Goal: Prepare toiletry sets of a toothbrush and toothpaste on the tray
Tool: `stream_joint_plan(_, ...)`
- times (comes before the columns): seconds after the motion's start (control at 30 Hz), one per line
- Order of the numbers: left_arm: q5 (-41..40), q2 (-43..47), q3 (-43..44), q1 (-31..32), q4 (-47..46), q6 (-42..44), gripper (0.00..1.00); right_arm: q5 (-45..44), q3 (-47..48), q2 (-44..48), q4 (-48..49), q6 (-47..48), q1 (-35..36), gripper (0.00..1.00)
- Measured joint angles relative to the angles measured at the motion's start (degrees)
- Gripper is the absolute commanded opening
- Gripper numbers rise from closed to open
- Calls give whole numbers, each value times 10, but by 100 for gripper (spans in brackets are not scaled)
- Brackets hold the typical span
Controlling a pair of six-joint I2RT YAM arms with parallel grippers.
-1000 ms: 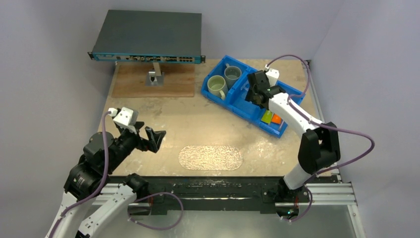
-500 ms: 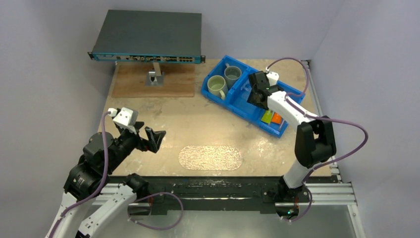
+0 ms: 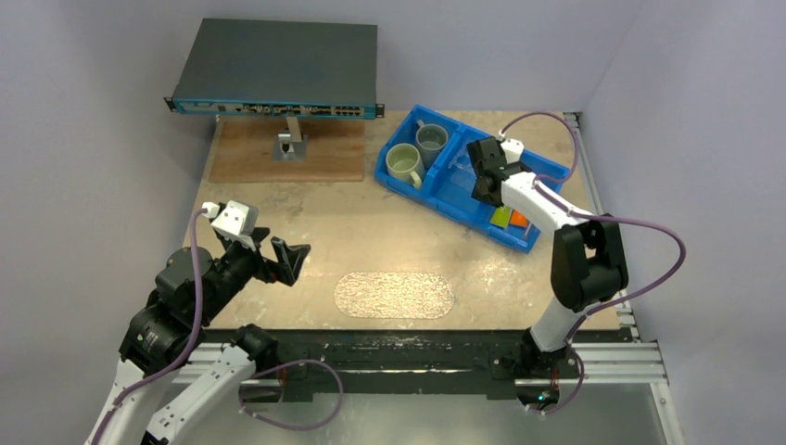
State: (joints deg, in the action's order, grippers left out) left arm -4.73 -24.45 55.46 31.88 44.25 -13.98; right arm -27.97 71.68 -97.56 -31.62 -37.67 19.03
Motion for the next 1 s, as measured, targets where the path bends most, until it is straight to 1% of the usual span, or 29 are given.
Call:
stream_joint_plan(0.03, 0, 0, 0, 0, 0, 0, 100, 1, -1, 0, 4, 4, -1, 0)
stream_joint_plan(0.27, 0, 0, 0, 0, 0, 0, 100, 1, -14, 8, 22, 23, 0, 0)
stream_joint_plan(0.43, 0, 0, 0, 0, 0, 0, 100, 8, -43, 31, 47, 52, 0, 0)
stream_joint_plan(0.77, 0, 0, 0, 0, 0, 0, 100, 51, -79, 70, 51, 120, 2, 0)
stream_joint_plan(1.0, -1, 0, 0, 0, 0, 0, 100, 45, -81, 71, 51, 143, 48, 0)
